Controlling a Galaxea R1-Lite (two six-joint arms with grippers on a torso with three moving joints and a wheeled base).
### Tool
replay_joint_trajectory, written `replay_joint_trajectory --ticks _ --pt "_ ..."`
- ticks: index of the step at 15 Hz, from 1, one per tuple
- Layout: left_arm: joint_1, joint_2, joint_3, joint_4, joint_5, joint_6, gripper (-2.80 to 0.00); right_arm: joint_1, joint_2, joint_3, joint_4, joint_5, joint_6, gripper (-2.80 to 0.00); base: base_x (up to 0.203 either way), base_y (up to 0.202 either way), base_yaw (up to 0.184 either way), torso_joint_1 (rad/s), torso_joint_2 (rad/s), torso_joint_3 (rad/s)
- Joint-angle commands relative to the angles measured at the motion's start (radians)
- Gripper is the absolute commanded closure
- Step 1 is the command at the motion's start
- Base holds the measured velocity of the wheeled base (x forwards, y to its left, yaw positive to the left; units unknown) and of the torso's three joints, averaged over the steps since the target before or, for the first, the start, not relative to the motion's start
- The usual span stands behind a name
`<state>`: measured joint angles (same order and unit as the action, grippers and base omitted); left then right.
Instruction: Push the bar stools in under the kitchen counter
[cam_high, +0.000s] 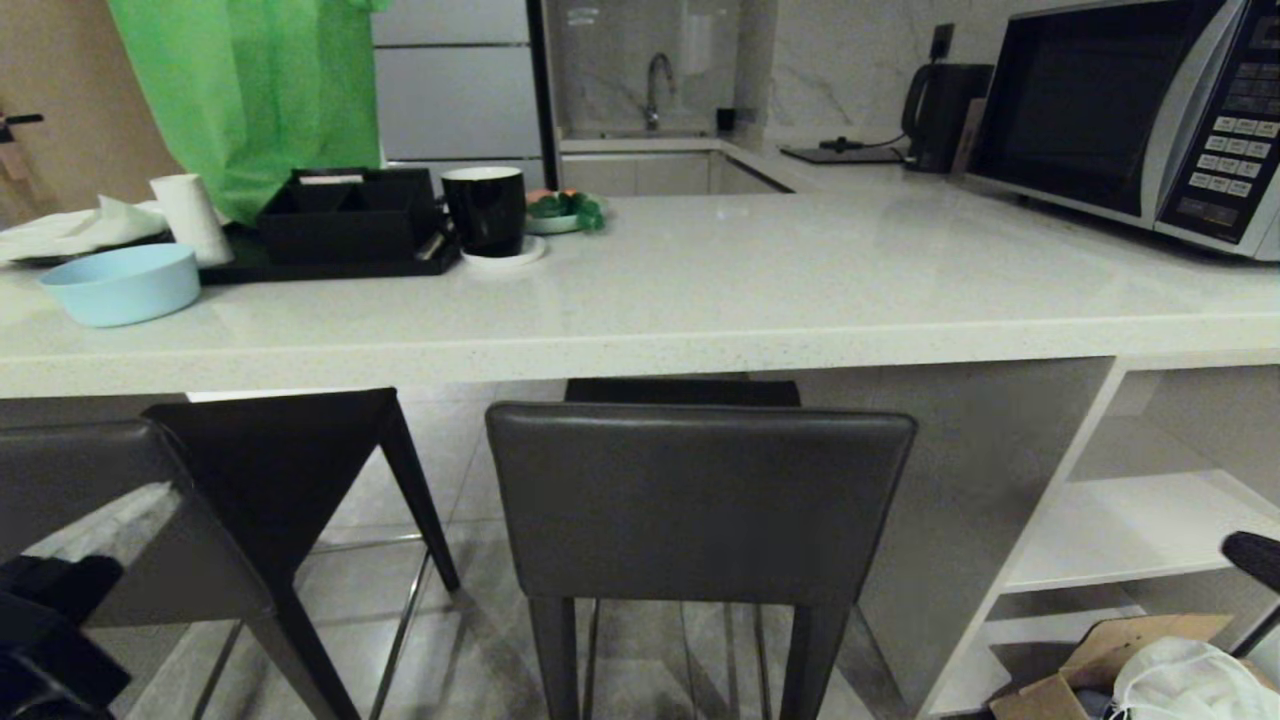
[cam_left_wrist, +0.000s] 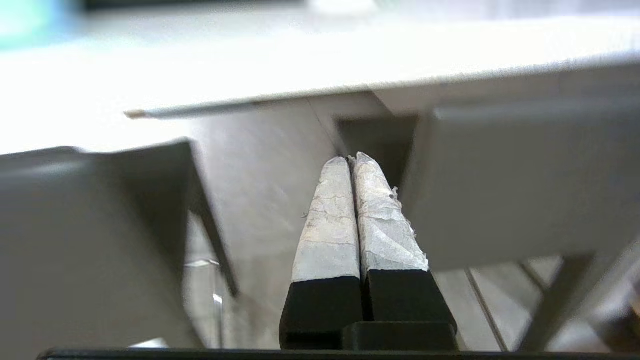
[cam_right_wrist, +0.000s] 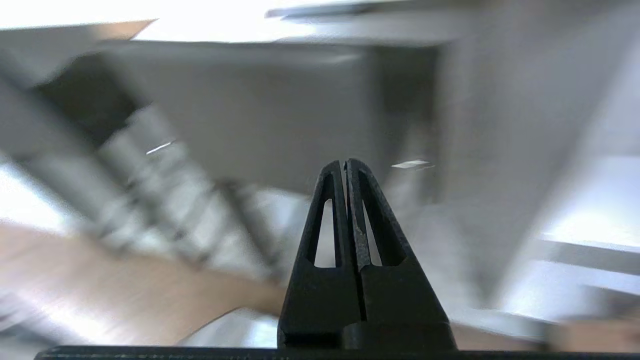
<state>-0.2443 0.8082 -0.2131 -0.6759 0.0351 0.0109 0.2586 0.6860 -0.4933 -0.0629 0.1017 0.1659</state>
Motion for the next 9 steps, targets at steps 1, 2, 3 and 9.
replay_joint_trajectory --ticks 1,2,3,9 --pt "0.091 -0.310 -0.051 0.200 0.002 -0.001 0.00 -0.109 -0.216 -0.016 0.060 -0.020 -0.074 0.00 0.000 0.000 0.000 0.000 0.00 0.000" --pt "0.130 -0.383 -0.059 0.251 0.002 -0.001 0.00 -0.144 -0.259 -0.017 0.077 -0.025 -0.117 0.00 0.000 0.000 0.000 0.000 0.00 0.000" --pt "0.153 -0.441 -0.063 0.298 -0.003 -0.001 0.00 -0.176 -0.295 -0.021 0.099 -0.025 -0.151 0.00 0.000 0.000 0.000 0.000 0.00 0.000" --pt "0.239 -0.678 -0.002 0.515 -0.137 0.031 0.00 -0.275 -0.489 0.033 0.227 -0.033 -0.231 0.00 0.000 0.000 0.000 0.000 0.00 0.000"
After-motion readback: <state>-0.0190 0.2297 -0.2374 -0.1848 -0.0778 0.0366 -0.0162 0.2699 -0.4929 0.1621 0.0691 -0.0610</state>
